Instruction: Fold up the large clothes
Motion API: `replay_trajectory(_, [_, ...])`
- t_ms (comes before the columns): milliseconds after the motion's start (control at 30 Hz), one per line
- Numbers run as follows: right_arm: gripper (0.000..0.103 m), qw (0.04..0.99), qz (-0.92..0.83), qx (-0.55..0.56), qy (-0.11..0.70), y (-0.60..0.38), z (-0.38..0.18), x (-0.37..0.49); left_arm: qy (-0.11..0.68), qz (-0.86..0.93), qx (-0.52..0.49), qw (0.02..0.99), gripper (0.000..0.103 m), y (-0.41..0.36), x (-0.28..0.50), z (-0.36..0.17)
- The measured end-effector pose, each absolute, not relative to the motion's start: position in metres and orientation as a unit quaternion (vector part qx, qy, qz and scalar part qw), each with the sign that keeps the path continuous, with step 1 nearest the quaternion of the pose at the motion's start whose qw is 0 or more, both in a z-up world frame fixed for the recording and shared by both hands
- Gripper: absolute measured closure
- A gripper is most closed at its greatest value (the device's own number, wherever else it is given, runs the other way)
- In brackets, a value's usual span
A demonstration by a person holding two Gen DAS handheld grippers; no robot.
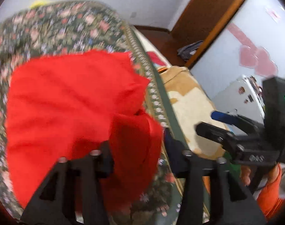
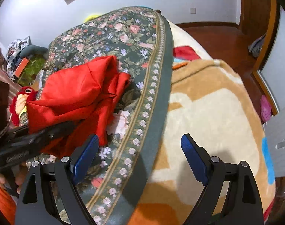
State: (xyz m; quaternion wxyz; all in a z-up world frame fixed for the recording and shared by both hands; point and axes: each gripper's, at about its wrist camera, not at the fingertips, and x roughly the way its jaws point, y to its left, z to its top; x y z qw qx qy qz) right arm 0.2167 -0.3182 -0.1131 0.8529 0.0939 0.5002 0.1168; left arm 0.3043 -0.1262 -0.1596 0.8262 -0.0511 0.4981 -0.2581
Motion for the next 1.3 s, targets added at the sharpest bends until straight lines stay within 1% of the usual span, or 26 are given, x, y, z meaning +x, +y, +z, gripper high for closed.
replay_trajectory(133, [0.016, 0.865, 0.129, 0.094, 0.476, -0.307, -0.092, 0.214, 0.449, -0.243, -0.033, 0.859, 0.050, -0.109, 0.285, -0.121])
replay_trajectory(200, [0.016, 0.869, 0.137, 0.093, 0.467, -0.299, -0.084, 0.215, 0.430, -0.227, -0.031, 0.873, 0.041, -0.094, 0.282, -0.108])
replay_trajectory(267, [0.016, 0.873, 0.149, 0.087, 0.456, -0.286, -0.075, 0.215, 0.402, -0.198, -0.026, 0.894, 0.036, -0.071, 0.278, -0.095])
replay_trajectory(333, [0.016, 0.876, 0.160, 0.081, 0.449, -0.273, -0.070, 0.217, 0.391, -0.174, -0.019, 0.904, 0.031, -0.052, 0.279, -0.092])
replay_trajectory(400, [0.016, 0.875, 0.175, 0.078, 0.444, -0.257, -0.067, 0.220, 0.393, -0.147, -0.013, 0.908, 0.027, -0.035, 0.284, -0.096])
replay_trajectory(567, [0.016, 0.867, 0.202, 0.065, 0.451, -0.221, -0.075, 0.231, 0.430, -0.103, -0.013, 0.897, 0.026, 0.006, 0.295, -0.131])
replay_trajectory(733, [0.016, 0.843, 0.210, 0.046, 0.493, -0.198, -0.109, 0.244, 0.483, -0.093, -0.023, 0.871, 0.026, 0.023, 0.301, -0.183])
replay_trajectory(800, [0.016, 0.832, 0.205, 0.044, 0.514, -0.199, -0.124, 0.247, 0.490, -0.100, -0.038, 0.865, 0.023, 0.026, 0.296, -0.196])
replay_trajectory(833, [0.016, 0.826, 0.198, 0.041, 0.526, -0.201, -0.135, 0.249, 0.488, -0.100, -0.043, 0.866, 0.020, 0.028, 0.294, -0.200])
replay_trajectory(867, [0.016, 0.822, 0.191, 0.039, 0.535, -0.203, -0.141, 0.250, 0.484, -0.099, -0.048, 0.868, 0.015, 0.030, 0.291, -0.203])
replay_trajectory(900, [0.016, 0.817, 0.181, 0.036, 0.546, -0.208, -0.150, 0.251, 0.482, -0.098, -0.051, 0.869, 0.012, 0.031, 0.289, -0.205])
replay_trajectory(967, [0.016, 0.808, 0.169, 0.038, 0.563, -0.220, -0.165, 0.250, 0.485, -0.102, -0.067, 0.866, 0.011, 0.036, 0.285, -0.211])
replay_trajectory(1067, [0.016, 0.800, 0.163, 0.045, 0.575, -0.235, -0.173, 0.244, 0.491, -0.110, -0.083, 0.860, 0.011, 0.039, 0.278, -0.216])
replay_trajectory(1200, [0.015, 0.804, 0.161, 0.057, 0.570, -0.252, -0.168, 0.232, 0.489, -0.111, -0.064, 0.863, 0.011, 0.038, 0.265, -0.209])
replay_trajectory(1300, [0.015, 0.814, 0.143, 0.040, 0.562, -0.257, -0.162, 0.227, 0.482, -0.100, -0.050, 0.869, 0.012, 0.042, 0.258, -0.199])
